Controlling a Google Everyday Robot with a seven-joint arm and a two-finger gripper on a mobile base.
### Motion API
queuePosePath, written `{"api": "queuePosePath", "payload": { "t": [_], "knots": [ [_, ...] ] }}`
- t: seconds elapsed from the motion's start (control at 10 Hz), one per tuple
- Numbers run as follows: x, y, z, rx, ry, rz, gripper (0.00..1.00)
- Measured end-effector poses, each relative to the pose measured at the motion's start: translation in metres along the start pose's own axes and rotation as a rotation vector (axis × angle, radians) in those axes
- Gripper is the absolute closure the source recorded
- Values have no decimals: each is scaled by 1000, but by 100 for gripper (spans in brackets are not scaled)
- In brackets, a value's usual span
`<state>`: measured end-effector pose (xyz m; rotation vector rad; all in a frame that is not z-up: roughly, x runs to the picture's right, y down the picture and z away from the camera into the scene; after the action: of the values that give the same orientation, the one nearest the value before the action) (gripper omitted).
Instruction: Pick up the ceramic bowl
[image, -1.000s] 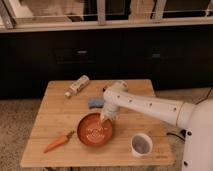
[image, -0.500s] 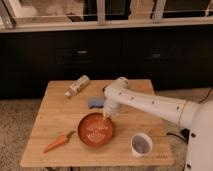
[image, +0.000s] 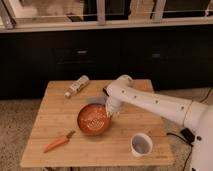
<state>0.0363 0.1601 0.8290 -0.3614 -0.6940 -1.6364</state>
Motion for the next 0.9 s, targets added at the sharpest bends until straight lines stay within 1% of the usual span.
{"api": "queuePosePath", "payload": {
  "t": [0.2,0.5,0.9],
  "knots": [
    [6,-3,-5,3,4,-13,93],
    [6,2,-19,5,-1,-11,93],
    [9,0,-29,3,-5,-24,93]
  ]
}}
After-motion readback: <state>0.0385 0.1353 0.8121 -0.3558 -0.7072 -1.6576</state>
